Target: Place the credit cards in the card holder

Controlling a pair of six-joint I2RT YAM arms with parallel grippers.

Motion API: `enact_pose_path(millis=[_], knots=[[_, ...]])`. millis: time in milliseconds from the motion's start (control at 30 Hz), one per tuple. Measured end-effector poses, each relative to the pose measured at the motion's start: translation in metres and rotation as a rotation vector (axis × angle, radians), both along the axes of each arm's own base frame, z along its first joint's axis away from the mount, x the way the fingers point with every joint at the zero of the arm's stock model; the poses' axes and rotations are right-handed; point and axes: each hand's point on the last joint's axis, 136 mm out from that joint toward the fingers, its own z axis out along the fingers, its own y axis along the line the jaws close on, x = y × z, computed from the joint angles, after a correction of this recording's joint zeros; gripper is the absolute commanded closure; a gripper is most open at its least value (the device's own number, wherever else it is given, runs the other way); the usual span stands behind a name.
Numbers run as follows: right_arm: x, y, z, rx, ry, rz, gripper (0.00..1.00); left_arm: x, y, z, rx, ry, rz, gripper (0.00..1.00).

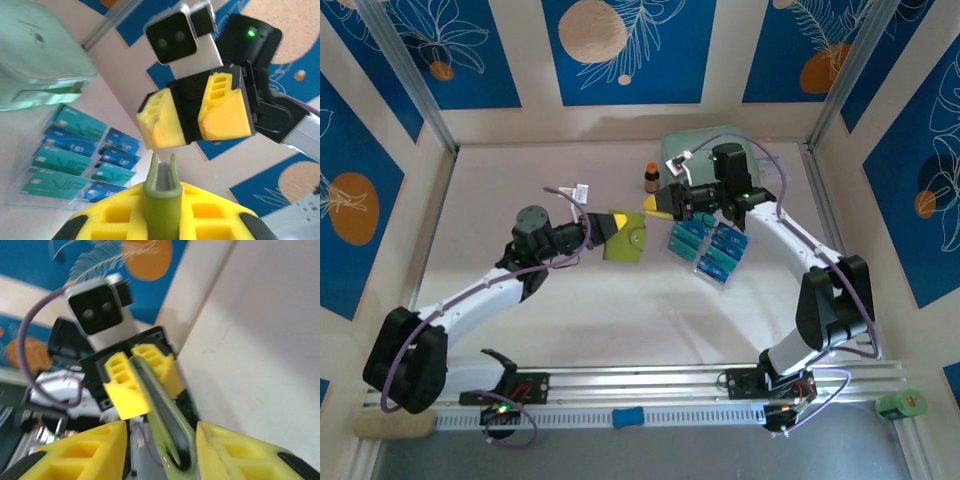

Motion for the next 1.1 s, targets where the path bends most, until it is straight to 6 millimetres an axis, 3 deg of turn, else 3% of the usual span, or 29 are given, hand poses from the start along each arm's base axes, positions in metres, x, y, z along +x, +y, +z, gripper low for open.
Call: enact_pose_path(millis=[167,400,500,867,1100], knots=[[-0.001,0.000,-0.022,-0.204,-0.029,-0.189,0.50,0.007,0.020,-0.012,0.034,0.044,0.144,1.00],[-0.035,0.041,-0.060,-0.475,-0.127,-0.240,0.46,0.023,0.047,-0.023,0.070,0.121,0.345,1.00],[-0.036,0.055,-0.072,-0.561,-0.167,-0.252,0.45,0.026,0.053,-0.032,0.093,0.156,0.390,1.00],[-0.017,0.075,-0.069,-0.644,-0.279,-0.309,0.45,0.027,0.058,-0.047,0.139,0.198,0.430,1.00],[-0.010,0.081,-0.086,-0.689,-0.278,-0.305,0.53,0.029,0.065,-0.059,0.176,0.228,0.471,1.00]])
